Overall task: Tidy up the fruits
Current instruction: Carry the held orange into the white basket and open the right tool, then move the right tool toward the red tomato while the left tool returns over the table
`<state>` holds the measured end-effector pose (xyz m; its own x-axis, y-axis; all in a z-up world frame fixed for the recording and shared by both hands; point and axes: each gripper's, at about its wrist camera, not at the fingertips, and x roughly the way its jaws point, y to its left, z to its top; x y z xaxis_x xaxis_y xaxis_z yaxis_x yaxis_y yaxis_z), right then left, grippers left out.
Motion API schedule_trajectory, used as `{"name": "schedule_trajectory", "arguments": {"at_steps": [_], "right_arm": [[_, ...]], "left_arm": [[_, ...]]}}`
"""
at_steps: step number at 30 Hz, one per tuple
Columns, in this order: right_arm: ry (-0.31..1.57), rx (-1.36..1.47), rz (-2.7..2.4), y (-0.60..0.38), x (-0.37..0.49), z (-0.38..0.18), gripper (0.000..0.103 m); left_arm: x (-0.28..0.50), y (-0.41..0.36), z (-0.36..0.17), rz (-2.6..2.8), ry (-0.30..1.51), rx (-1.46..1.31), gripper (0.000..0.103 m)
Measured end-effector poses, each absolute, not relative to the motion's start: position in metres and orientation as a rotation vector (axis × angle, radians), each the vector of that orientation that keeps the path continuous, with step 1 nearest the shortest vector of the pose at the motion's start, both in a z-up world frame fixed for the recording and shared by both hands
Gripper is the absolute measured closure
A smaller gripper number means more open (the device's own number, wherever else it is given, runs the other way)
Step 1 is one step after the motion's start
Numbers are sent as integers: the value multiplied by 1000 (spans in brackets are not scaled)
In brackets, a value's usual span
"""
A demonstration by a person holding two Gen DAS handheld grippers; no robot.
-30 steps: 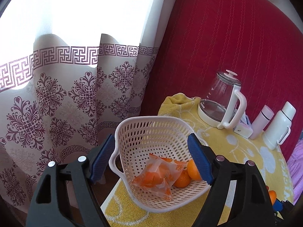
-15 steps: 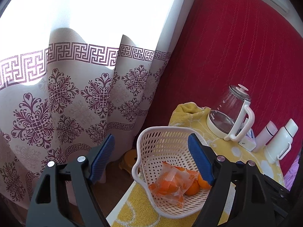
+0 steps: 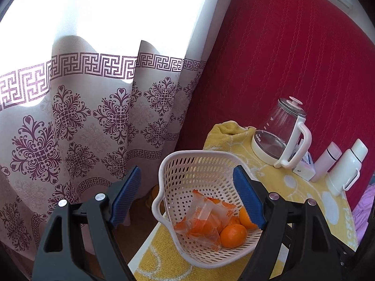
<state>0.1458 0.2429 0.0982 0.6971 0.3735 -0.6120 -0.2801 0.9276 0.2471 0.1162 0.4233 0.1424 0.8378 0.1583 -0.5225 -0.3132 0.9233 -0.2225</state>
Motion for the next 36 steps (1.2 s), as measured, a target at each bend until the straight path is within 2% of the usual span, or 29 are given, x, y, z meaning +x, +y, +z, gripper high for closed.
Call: {"name": "schedule_trajectory", "arguments": {"at_steps": [8, 11, 20, 23, 30, 36], "right_arm": [[723, 142, 315, 220, 132, 86, 43], [727, 140, 294, 213, 127, 80, 43], [749, 174, 227, 179, 118, 65, 43], [752, 196, 202, 165, 115, 61, 36], [755, 268, 127, 129, 114, 54, 28], [743, 296, 61, 97, 110, 49, 28]], "left_arm": [[117, 402, 141, 220, 525, -265, 21], [117, 392, 140, 201, 525, -243, 16], [117, 361, 137, 144, 535, -177, 15], [117, 352, 135, 128, 541, -163, 8], [117, 327, 129, 84, 563, -112, 5], [114, 306, 125, 45, 571, -65, 5]]}}
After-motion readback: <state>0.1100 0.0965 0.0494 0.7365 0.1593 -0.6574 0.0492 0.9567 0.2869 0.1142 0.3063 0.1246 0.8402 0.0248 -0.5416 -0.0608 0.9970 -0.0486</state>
